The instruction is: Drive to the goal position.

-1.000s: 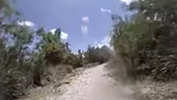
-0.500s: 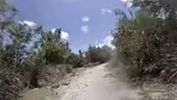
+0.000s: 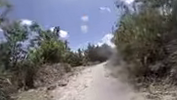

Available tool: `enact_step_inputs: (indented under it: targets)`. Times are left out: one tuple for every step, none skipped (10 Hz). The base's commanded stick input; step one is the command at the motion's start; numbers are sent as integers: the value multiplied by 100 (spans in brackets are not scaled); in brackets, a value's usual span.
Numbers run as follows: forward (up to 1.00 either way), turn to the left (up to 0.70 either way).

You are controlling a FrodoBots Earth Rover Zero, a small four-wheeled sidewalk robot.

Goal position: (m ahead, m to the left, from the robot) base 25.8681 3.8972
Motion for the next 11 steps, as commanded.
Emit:
enact_step_inputs:
  targets:
    - [45, 0]
    - [45, 0]
    - [45, 0]
    - [45, 0]
    - [45, 0]
    - [45, 0]
    - [45, 0]
    - [45, 0]
    - [45, 0]
    - [45, 0]
    - [45, 0]
